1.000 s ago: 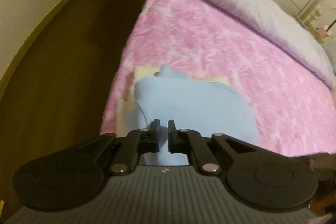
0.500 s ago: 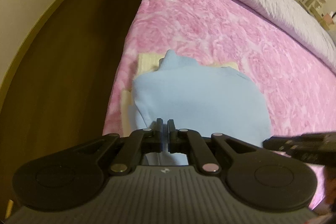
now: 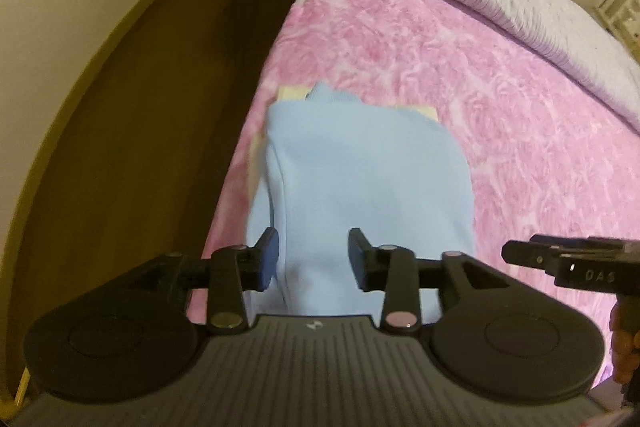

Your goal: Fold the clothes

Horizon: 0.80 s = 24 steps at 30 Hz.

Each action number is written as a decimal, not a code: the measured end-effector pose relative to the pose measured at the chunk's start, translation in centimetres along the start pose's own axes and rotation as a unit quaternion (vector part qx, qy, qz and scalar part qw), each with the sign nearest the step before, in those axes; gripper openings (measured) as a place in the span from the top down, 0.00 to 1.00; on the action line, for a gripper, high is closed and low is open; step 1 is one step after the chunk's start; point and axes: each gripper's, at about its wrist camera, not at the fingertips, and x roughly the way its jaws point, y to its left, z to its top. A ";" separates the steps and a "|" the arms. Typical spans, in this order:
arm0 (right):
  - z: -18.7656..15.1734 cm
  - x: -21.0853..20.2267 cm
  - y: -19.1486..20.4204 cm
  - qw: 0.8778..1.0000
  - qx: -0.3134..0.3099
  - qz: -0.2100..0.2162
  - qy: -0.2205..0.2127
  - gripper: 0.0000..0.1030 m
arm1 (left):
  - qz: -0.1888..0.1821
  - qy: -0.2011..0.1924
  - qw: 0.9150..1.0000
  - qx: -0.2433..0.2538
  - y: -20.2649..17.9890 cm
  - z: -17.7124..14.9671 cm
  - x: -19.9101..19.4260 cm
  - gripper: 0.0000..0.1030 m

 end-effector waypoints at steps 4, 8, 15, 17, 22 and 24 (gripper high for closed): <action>-0.7 -3.4 0.4 1.000 -0.015 0.013 -0.005 0.16 | 0.028 -0.032 0.999 -0.014 -2.7 -1.8 -4.5 0.51; -1.3 -6.5 0.0 0.998 -0.055 0.033 -0.018 0.14 | 0.057 -0.074 0.995 -0.028 -6.1 -3.6 -8.4 0.42; -2.5 -12.1 -3.0 0.987 -0.144 0.067 -0.032 0.14 | 0.122 -0.118 0.982 -0.086 -13.3 -8.0 -12.3 0.40; -3.1 -14.0 -4.7 0.982 -0.171 0.075 -0.035 0.14 | 0.136 -0.123 0.978 -0.102 -15.7 -9.5 -12.9 0.35; -4.0 -17.6 -9.1 0.971 -0.217 0.091 -0.036 0.14 | 0.168 -0.123 0.966 -0.150 -22.1 -13.3 -13.6 0.26; -4.4 -18.6 -10.5 0.967 -0.236 0.093 -0.029 0.14 | 0.175 -0.120 0.962 -0.174 -24.4 -14.9 -13.8 0.26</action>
